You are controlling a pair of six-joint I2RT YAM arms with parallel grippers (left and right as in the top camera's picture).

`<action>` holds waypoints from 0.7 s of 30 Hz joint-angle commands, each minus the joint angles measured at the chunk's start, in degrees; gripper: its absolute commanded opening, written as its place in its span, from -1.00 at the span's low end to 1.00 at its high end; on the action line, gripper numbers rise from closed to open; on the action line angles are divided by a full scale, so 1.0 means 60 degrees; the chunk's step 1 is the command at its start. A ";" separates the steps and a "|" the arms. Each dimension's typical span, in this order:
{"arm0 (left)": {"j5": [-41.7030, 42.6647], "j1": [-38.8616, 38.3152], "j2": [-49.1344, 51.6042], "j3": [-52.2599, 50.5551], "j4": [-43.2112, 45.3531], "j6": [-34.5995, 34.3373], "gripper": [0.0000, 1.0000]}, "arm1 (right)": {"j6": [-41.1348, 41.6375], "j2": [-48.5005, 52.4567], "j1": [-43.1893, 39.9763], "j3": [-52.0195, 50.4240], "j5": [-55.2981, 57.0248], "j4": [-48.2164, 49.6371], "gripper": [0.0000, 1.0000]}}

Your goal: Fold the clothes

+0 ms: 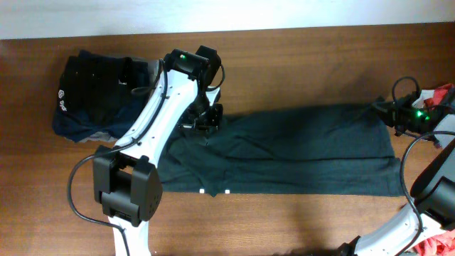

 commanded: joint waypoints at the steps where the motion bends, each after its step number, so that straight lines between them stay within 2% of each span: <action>1: -0.0248 0.0058 -0.0353 0.0197 -0.0208 -0.0127 -0.99 | -0.0328 -0.0306 0.0025 0.0098 0.0084 -0.0182 -0.92; 11: -0.0386 0.0058 -0.2200 0.0197 -0.0896 -0.0160 -0.99 | -0.0652 -0.1836 -0.0867 0.0098 0.0273 -0.1803 -0.92; 15: -0.0393 0.0047 -0.2364 0.0197 -0.1596 -0.0160 -0.99 | -0.0994 -0.2320 -0.1002 0.0098 0.0831 -0.2801 -0.92; 21: -0.0685 -0.0204 -0.2379 -0.0670 -0.1606 -0.0157 -0.99 | -0.1406 -0.2448 -0.0991 0.0098 0.1599 -0.3687 -0.92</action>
